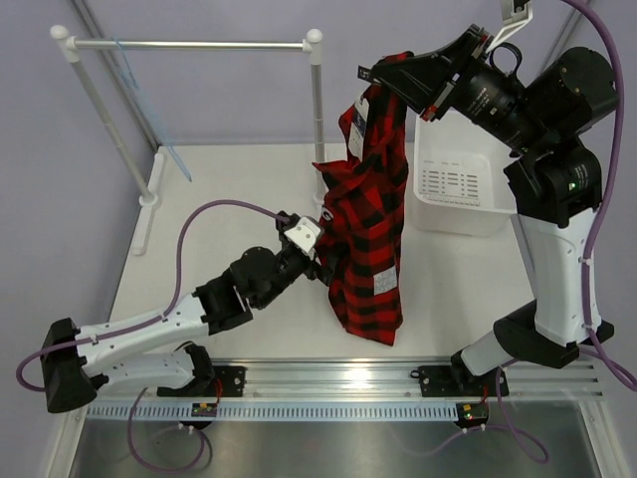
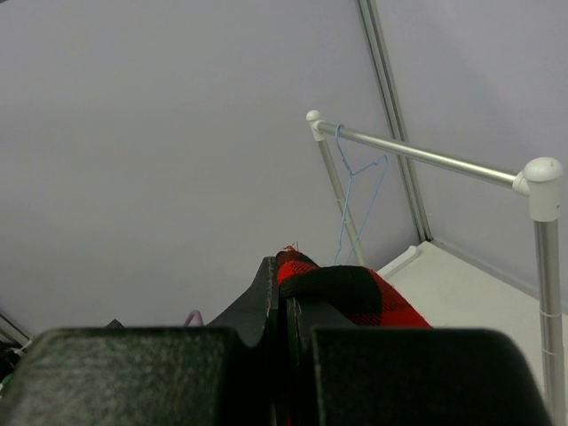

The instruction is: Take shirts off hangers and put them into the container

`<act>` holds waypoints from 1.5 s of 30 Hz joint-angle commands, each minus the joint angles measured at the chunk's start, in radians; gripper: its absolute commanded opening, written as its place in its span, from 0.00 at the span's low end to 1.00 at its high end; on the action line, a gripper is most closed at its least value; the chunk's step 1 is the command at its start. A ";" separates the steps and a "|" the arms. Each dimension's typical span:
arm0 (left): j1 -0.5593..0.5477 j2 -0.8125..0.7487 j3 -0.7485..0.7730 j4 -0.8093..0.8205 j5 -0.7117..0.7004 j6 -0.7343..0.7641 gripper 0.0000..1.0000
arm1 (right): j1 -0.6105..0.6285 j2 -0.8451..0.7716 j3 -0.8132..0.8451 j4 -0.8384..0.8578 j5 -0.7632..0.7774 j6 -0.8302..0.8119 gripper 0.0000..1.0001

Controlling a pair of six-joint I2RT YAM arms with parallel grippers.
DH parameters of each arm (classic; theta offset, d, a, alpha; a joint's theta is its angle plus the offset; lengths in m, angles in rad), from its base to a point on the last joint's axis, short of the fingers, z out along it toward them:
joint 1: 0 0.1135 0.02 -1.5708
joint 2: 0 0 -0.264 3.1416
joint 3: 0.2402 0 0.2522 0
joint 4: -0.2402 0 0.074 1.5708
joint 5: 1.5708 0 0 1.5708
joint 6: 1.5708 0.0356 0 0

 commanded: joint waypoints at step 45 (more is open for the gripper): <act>0.177 0.382 0.367 0.489 0.841 -0.275 0.00 | 0.071 -0.209 -0.098 -0.029 -0.085 0.160 0.00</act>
